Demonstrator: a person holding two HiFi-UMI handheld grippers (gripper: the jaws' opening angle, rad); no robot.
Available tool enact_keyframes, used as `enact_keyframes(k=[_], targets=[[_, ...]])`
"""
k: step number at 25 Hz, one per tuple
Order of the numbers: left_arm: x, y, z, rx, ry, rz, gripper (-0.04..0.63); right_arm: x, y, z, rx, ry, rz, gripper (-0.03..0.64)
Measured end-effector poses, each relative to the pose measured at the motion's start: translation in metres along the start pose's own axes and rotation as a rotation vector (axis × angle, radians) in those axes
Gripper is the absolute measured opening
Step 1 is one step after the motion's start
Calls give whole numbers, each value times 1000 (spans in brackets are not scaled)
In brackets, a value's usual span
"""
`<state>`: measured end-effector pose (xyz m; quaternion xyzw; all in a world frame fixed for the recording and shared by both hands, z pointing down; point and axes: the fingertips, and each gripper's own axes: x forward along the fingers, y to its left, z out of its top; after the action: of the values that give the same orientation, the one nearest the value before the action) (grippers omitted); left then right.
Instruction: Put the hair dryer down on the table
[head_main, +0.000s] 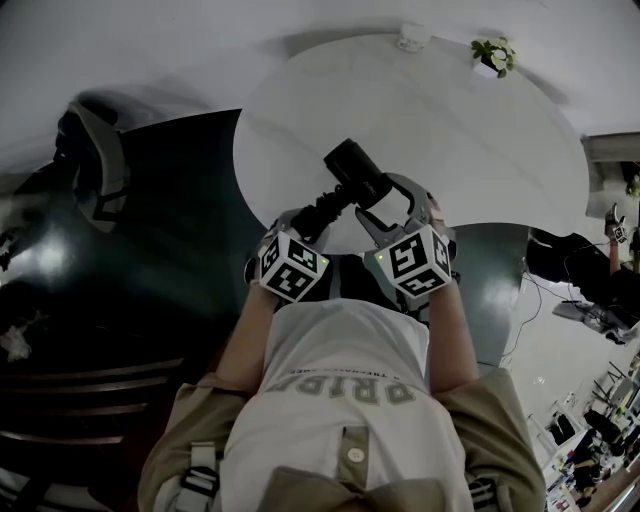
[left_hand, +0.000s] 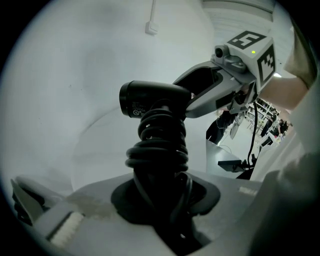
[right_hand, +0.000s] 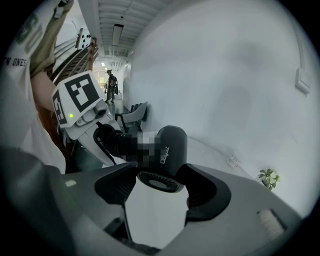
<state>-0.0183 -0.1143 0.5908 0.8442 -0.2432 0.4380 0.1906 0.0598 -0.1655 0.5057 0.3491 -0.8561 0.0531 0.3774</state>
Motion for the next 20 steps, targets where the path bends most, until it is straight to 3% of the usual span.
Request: enact_keyframes(k=[20], targets=[[34,2,-33,-26,144,-67,133,40,10,-42,117,39,85,311]])
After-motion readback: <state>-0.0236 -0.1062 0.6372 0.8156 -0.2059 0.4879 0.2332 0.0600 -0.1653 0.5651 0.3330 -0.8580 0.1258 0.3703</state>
